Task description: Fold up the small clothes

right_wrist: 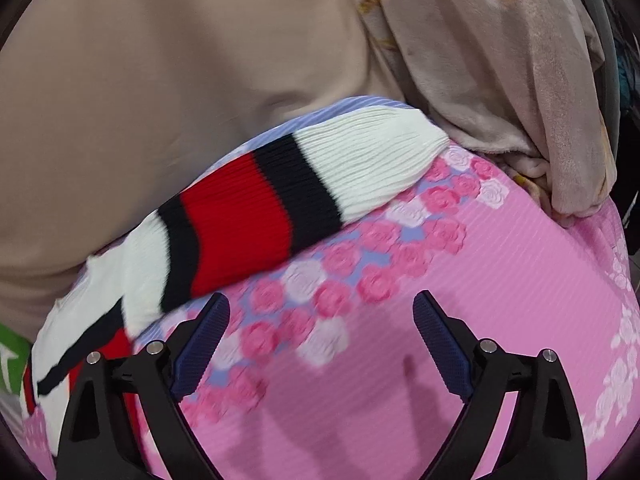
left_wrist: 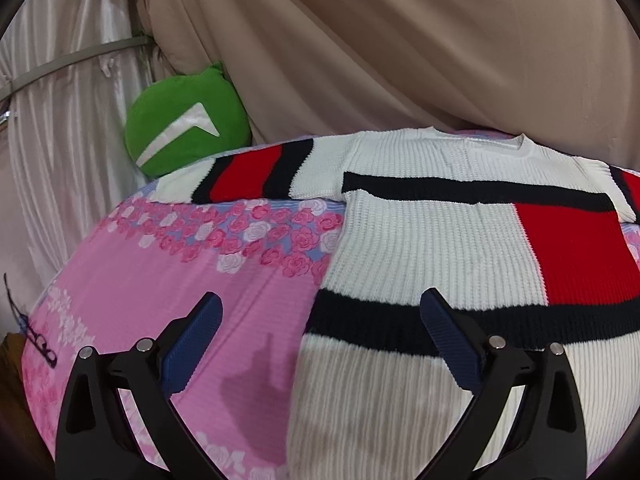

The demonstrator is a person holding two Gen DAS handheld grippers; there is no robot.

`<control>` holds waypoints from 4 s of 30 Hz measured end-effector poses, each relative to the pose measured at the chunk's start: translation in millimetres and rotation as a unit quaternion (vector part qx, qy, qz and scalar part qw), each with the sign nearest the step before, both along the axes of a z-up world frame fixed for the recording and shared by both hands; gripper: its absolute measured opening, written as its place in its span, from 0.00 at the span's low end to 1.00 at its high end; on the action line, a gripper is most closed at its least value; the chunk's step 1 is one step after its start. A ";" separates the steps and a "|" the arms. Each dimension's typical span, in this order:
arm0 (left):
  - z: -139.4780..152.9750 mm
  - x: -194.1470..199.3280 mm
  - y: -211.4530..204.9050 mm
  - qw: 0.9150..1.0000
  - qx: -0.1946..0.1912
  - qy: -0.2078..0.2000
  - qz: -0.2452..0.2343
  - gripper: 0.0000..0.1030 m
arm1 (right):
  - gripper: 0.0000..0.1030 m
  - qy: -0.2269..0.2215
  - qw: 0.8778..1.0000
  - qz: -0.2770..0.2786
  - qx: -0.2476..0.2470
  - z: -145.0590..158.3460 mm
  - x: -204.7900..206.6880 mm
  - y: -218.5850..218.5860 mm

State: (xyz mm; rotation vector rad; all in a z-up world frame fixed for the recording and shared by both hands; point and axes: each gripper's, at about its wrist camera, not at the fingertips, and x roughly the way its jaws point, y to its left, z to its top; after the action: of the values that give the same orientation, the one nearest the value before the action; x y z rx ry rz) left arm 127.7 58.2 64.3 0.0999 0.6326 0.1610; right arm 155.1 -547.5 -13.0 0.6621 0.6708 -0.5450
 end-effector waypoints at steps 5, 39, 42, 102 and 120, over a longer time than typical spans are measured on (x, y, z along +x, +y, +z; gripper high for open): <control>-4.5 28.4 -3.4 1.000 -0.013 0.007 -0.022 0.94 | 0.75 -0.014 0.999 -0.032 0.042 -21.1 31.7 -57.6; -33.9 212.0 -10.6 0.965 -0.216 0.123 -0.079 0.91 | 0.56 -0.075 0.920 0.364 -0.122 61.6 155.7 267.2; -37.1 232.6 -11.7 0.962 -0.232 0.127 -0.064 0.89 | 0.64 -0.046 0.936 0.336 -0.094 47.5 166.5 235.7; -53.6 246.0 -42.3 0.975 -0.187 0.073 -0.095 0.21 | 0.10 0.041 0.973 0.220 -0.054 20.2 217.2 97.5; -48.6 235.9 -26.6 0.975 -0.197 0.061 -0.079 0.35 | 0.18 -0.001 0.947 0.294 -0.130 43.0 53.4 156.9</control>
State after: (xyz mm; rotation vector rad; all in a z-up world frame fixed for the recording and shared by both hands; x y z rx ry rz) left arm 363.5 31.6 15.8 -0.2252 0.7655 -0.1272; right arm 208.5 -390.6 30.1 0.1918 0.7376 -0.0716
